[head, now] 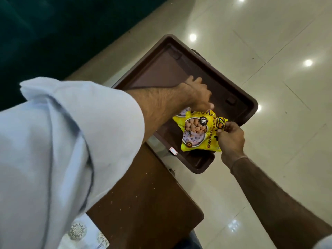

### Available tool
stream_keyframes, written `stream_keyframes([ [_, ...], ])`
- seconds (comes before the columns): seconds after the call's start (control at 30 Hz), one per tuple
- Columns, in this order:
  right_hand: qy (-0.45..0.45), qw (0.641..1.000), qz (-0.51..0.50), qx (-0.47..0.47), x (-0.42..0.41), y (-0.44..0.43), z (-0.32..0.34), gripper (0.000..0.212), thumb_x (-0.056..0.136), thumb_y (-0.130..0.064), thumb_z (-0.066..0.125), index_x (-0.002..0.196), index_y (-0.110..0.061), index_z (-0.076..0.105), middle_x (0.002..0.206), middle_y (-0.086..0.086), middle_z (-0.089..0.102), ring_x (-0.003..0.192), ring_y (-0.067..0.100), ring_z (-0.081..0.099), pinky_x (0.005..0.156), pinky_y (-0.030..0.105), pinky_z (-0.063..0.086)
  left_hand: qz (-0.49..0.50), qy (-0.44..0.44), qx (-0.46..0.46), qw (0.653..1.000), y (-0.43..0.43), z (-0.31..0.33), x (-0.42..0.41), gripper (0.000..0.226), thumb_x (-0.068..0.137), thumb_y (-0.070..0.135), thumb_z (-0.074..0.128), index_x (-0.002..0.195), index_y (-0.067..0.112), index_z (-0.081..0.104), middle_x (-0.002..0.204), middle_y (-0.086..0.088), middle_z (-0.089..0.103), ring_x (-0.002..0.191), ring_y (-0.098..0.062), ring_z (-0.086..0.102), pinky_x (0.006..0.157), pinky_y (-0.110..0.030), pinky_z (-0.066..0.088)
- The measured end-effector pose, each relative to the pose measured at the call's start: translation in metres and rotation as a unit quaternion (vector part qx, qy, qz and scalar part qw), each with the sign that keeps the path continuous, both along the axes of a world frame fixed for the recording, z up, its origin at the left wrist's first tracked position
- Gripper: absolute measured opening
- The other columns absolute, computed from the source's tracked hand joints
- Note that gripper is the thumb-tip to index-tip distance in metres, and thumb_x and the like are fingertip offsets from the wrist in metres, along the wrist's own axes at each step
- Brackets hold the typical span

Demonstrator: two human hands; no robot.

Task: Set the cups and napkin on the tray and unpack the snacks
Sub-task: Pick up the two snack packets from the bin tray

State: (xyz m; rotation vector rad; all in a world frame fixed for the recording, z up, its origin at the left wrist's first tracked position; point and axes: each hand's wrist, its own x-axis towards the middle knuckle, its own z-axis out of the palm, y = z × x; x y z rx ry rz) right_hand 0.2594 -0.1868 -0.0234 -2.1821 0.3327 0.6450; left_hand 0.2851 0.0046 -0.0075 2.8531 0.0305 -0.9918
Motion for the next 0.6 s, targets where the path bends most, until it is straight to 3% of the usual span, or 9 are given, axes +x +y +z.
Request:
stream_keyframes([
  [0.1, -0.010, 0.999, 0.039, 0.013, 0.002, -0.007, 0.001, 0.017, 0.094, -0.005, 0.062, 0.105, -0.017, 0.068, 0.109, 0.007, 0.074, 0.095, 0.022, 0.068, 0.093, 0.040, 0.058, 0.028, -0.024, 0.059, 0.998, 0.020, -0.002, -0.022, 0.049, 0.085, 0.054, 0.051, 0.119, 0.021, 0.060, 0.127, -0.008, 0.064, 0.119, -0.030, 0.053, 0.108, -0.051, 0.028],
  [0.2, -0.059, 0.995, 0.074, -0.018, 0.001, -0.002, 0.007, 0.033, 0.091, -0.013, 0.069, 0.123, -0.011, 0.063, 0.118, 0.006, 0.069, 0.104, 0.020, 0.066, 0.098, 0.036, 0.054, 0.171, -0.018, 0.022, 0.985, 0.039, 0.000, -0.049, 0.032, 0.068, 0.049, 0.056, 0.079, 0.018, 0.055, 0.090, -0.005, 0.068, 0.087, -0.026, 0.059, 0.107, -0.050, 0.031],
  [0.27, -0.097, 0.988, 0.081, -0.091, -0.007, -0.001, 0.011, 0.051, 0.084, -0.026, 0.076, 0.128, -0.012, 0.054, 0.132, 0.011, 0.057, 0.122, 0.030, 0.055, 0.103, 0.046, 0.048, 0.235, -0.075, 0.031, 0.968, 0.045, -0.004, -0.060, 0.041, 0.059, 0.046, 0.052, 0.087, 0.017, 0.059, 0.089, -0.007, 0.068, 0.091, -0.029, 0.063, 0.101, -0.048, 0.036],
  [0.33, -0.067, 0.982, 0.082, -0.156, -0.023, 0.000, 0.017, 0.064, 0.078, -0.041, 0.078, 0.127, -0.016, 0.045, 0.137, 0.012, 0.047, 0.130, 0.037, 0.043, 0.104, 0.054, 0.040, 0.273, -0.128, 0.008, 0.953, 0.050, -0.013, -0.070, 0.061, 0.057, 0.047, 0.053, 0.108, 0.014, 0.058, 0.106, -0.012, 0.066, 0.104, -0.034, 0.060, 0.094, -0.045, 0.041],
  [0.4, 0.020, 0.981, 0.090, -0.173, -0.035, 0.003, 0.017, 0.080, 0.073, -0.054, 0.078, 0.130, -0.015, 0.038, 0.139, 0.013, 0.043, 0.132, 0.039, 0.041, 0.106, 0.057, 0.036, 0.307, -0.100, -0.084, 0.943, 0.054, -0.015, -0.076, 0.067, 0.060, 0.051, 0.062, 0.116, 0.015, 0.053, 0.114, -0.009, 0.060, 0.108, -0.032, 0.057, 0.091, -0.042, 0.047],
  [0.47, 0.093, 0.976, 0.098, -0.170, -0.038, 0.006, 0.012, 0.098, 0.069, -0.061, 0.079, 0.138, -0.010, 0.031, 0.143, 0.016, 0.041, 0.134, 0.040, 0.042, 0.109, 0.059, 0.035, 0.298, -0.050, -0.111, 0.947, 0.057, -0.013, -0.076, 0.076, 0.061, 0.055, 0.076, 0.122, 0.017, 0.051, 0.118, -0.004, 0.061, 0.108, -0.027, 0.059, 0.093, -0.043, 0.049],
  [0.53, 0.123, 0.976, 0.093, -0.153, -0.035, 0.011, 0.006, 0.103, 0.064, -0.062, 0.082, 0.136, -0.009, 0.031, 0.141, 0.016, 0.048, 0.132, 0.039, 0.046, 0.109, 0.058, 0.037, 0.297, -0.016, -0.110, 0.948, 0.058, -0.012, -0.076, 0.071, 0.063, 0.050, 0.083, 0.118, 0.014, 0.056, 0.113, -0.003, 0.067, 0.101, -0.024, 0.064, 0.090, -0.043, 0.053],
  [0.6, 0.117, 0.980, 0.081, -0.139, -0.032, 0.017, 0.003, 0.098, 0.058, -0.057, 0.086, 0.129, -0.012, 0.036, 0.136, 0.013, 0.054, 0.128, 0.037, 0.049, 0.107, 0.058, 0.040, 0.330, -0.007, -0.141, 0.933, 0.057, -0.014, -0.078, 0.054, 0.067, 0.041, 0.086, 0.107, 0.011, 0.066, 0.104, -0.004, 0.072, 0.090, -0.021, 0.068, 0.079, -0.036, 0.059],
])
